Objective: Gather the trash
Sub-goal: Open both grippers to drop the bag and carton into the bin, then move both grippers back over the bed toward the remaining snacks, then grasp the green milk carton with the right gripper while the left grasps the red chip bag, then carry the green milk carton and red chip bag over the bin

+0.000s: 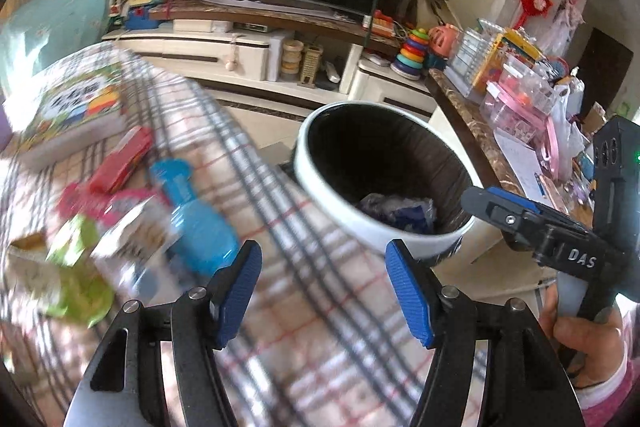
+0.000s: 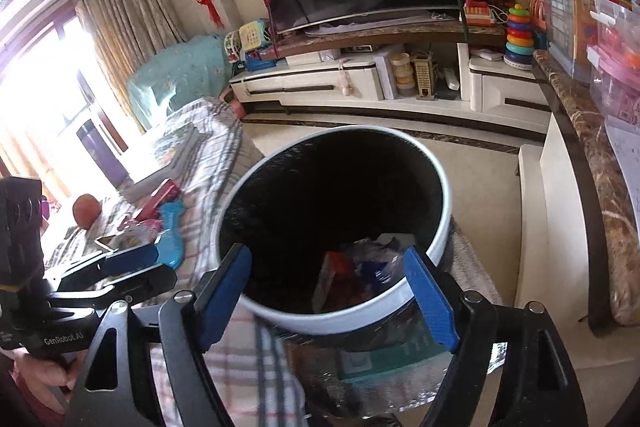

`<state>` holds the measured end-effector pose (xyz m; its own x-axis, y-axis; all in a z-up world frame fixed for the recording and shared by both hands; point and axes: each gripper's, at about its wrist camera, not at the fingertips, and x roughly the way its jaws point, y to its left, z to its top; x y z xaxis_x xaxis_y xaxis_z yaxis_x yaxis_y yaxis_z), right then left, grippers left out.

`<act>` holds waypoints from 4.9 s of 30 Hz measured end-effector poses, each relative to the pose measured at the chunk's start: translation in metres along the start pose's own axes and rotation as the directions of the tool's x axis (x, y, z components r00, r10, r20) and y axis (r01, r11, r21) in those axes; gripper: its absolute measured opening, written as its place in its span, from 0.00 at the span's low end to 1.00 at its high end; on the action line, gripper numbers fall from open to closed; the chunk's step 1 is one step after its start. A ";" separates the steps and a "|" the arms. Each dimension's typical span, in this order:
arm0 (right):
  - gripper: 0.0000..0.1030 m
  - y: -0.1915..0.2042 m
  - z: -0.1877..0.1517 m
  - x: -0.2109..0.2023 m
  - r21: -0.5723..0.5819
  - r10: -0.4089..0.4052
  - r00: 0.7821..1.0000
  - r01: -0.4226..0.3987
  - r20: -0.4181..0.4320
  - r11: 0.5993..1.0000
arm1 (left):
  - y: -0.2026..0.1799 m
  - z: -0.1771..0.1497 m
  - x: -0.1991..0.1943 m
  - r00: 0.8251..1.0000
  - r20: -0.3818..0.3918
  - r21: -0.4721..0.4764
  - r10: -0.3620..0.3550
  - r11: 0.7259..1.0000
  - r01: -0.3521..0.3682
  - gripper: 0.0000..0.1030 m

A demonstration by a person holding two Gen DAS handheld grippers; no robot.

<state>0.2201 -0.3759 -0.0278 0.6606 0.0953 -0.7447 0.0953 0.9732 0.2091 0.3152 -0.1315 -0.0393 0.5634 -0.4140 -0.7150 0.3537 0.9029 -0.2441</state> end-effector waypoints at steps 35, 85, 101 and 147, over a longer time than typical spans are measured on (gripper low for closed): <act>0.84 0.175 -0.089 0.019 -0.156 0.229 0.963 -0.250 -0.141 0.956 | 0.109 -0.141 -0.168 0.980 0.029 -0.295 0.198 0.938 -0.181 0.62; 0.76 0.387 -0.100 0.134 -0.722 0.335 0.808 -0.586 -0.485 0.367 | 0.243 -0.141 -0.191 0.925 -0.028 -0.460 0.378 0.817 -0.348 0.29; 0.53 0.318 -0.093 0.098 -0.562 0.314 0.879 -0.473 -0.360 0.679 | 0.197 -0.129 -0.186 0.952 0.034 -0.381 0.303 0.885 -0.268 0.08; 0.52 0.103 -0.069 -0.014 -0.174 0.117 0.993 -0.118 -0.020 0.978 | 0.044 -0.054 -0.072 0.999 -0.023 -0.072 0.028 0.997 -0.029 0.08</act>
<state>0.1696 -0.2626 -0.0394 0.6521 0.2123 -0.7278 -0.1149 0.9766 0.1820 0.2497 -0.0557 -0.0338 0.5559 -0.3861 -0.7361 0.2822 0.9206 -0.2698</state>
